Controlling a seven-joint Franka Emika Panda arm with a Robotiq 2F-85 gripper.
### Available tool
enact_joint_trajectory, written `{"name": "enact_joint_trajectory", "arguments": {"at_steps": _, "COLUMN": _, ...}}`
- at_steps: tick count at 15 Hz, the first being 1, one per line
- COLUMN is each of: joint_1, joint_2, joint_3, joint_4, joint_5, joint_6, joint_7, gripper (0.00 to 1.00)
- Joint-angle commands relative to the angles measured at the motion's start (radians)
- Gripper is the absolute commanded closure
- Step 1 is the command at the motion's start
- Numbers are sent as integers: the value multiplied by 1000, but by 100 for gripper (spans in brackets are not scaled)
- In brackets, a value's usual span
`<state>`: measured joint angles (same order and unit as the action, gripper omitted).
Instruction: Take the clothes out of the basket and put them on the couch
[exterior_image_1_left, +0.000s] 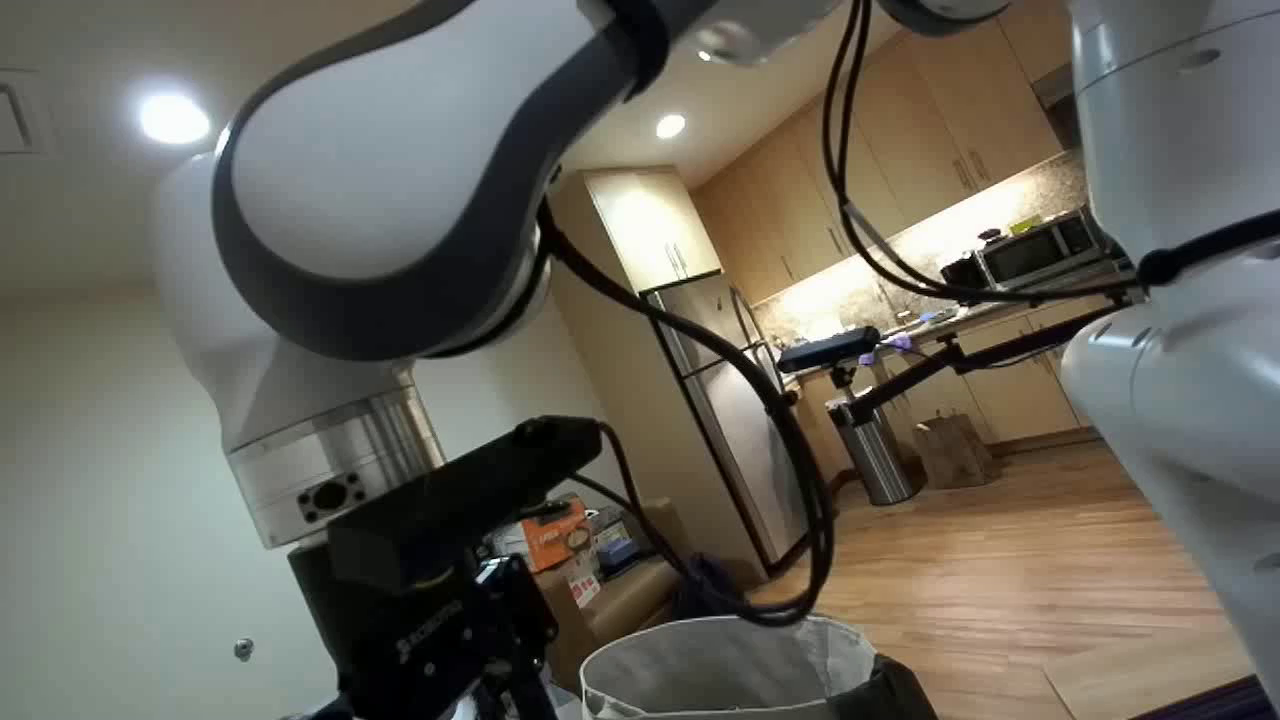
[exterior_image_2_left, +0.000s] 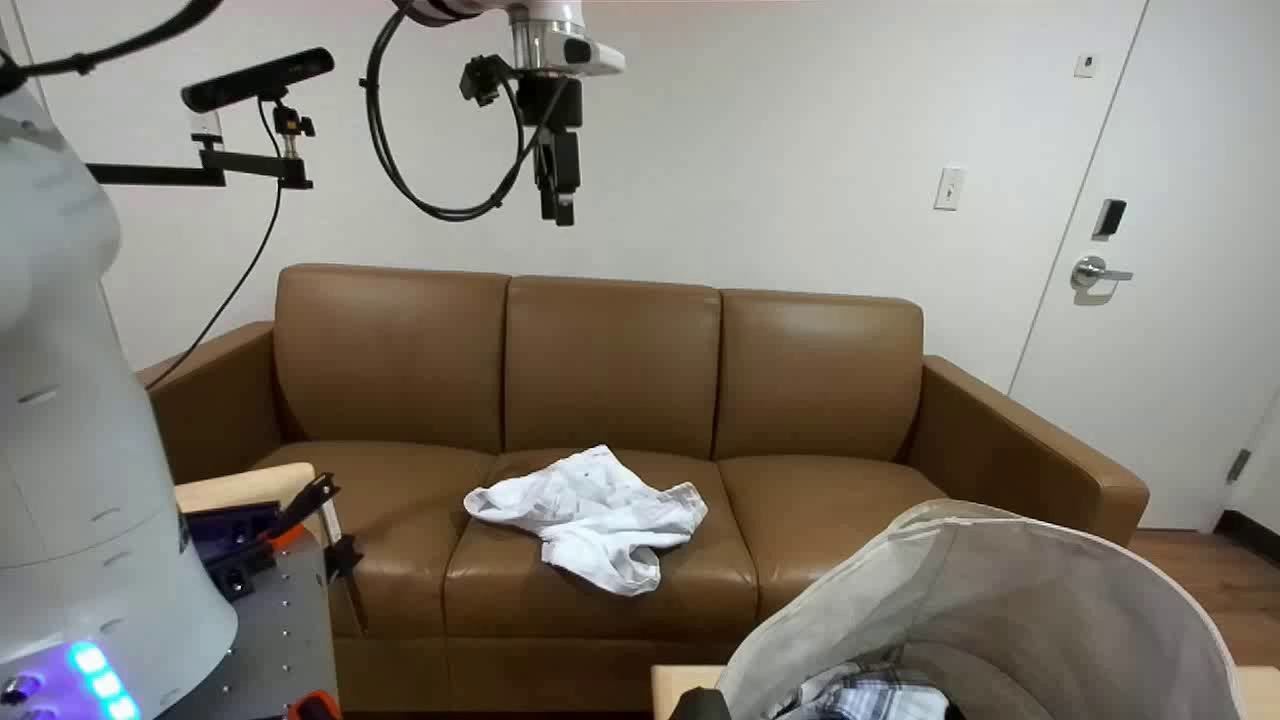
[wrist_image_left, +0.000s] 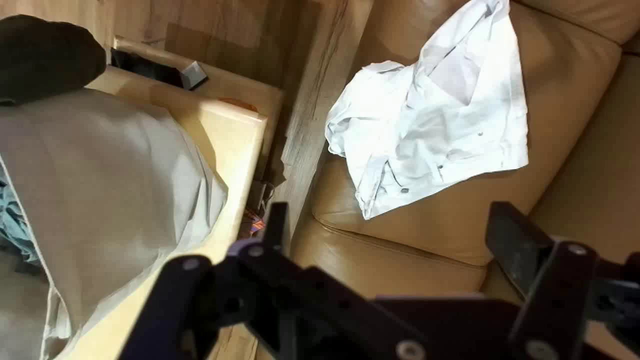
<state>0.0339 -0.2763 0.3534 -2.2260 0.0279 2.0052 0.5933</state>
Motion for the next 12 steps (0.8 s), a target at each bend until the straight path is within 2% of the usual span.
{"name": "enact_joint_trajectory", "arguments": {"at_steps": 1, "joint_1": 36, "joint_2": 4, "joint_3": -33, "joint_4": 2, "joint_5": -11, "joint_6": -2, "joint_7": 9, "gripper": 0}}
{"name": "enact_joint_trajectory", "arguments": {"at_steps": 9, "joint_1": -1, "joint_2": -72, "joint_3": -144, "joint_4": -80, "joint_5": -35, "joint_6": 1, "joint_7": 9, "gripper": 0}}
{"name": "enact_joint_trajectory", "arguments": {"at_steps": 12, "joint_1": -43, "joint_2": -130, "joint_3": -191, "joint_4": -154, "joint_5": -190, "joint_6": 18, "joint_7": -56, "gripper": 0}}
